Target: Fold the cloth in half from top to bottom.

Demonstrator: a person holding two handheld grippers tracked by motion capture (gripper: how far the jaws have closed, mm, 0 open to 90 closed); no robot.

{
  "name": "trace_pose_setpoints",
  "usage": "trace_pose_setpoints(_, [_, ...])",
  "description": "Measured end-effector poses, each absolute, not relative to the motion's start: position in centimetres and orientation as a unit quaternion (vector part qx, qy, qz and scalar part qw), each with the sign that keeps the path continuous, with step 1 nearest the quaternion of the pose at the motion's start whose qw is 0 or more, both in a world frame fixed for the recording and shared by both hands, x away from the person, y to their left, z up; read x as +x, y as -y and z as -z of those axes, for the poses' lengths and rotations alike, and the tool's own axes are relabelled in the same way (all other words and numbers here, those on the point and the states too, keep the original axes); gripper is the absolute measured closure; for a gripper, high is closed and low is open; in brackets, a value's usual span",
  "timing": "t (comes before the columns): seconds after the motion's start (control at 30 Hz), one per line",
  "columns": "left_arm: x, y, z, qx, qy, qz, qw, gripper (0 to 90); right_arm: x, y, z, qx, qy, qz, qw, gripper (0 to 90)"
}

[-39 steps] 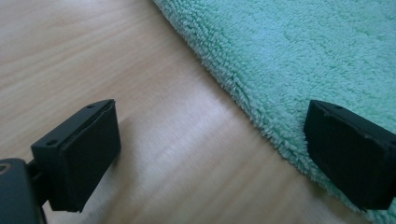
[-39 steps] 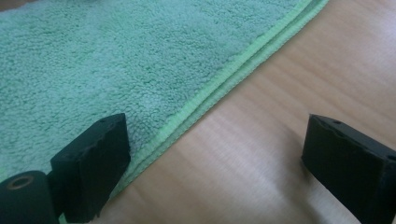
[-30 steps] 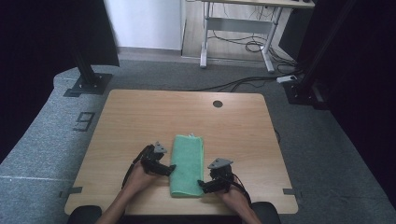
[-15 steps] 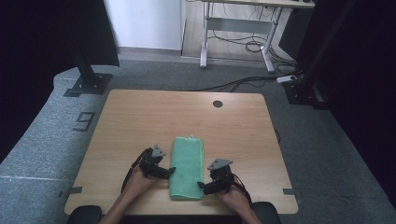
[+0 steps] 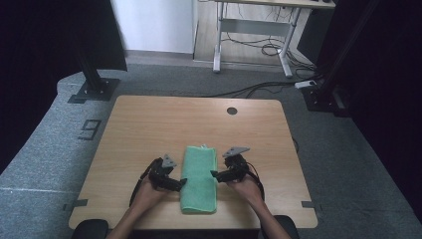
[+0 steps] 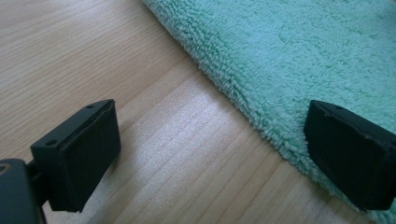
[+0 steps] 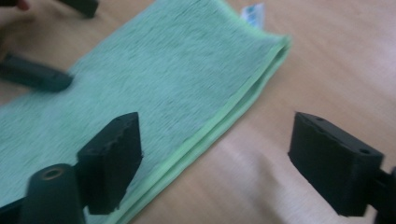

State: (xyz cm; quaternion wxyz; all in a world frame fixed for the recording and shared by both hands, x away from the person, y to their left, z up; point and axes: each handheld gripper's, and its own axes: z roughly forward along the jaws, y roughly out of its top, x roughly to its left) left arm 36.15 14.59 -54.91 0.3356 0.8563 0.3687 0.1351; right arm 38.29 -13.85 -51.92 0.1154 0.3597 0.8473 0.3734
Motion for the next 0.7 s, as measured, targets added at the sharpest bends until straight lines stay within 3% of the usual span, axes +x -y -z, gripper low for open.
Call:
trace_pose_setpoints(0.47, [36.2,-14.6,54.9,0.857,-0.368,-0.135,0.334,4.3,43.1,13.2,51.0,0.362,-0.847,-0.372,0.116,48.3])
trace_pose_setpoints(0.7, [36.2,-14.6,54.9,0.857,-0.368,-0.135,0.334,4.3,44.9,12.0,51.0,0.361,-0.853,-0.358,0.117,55.6])
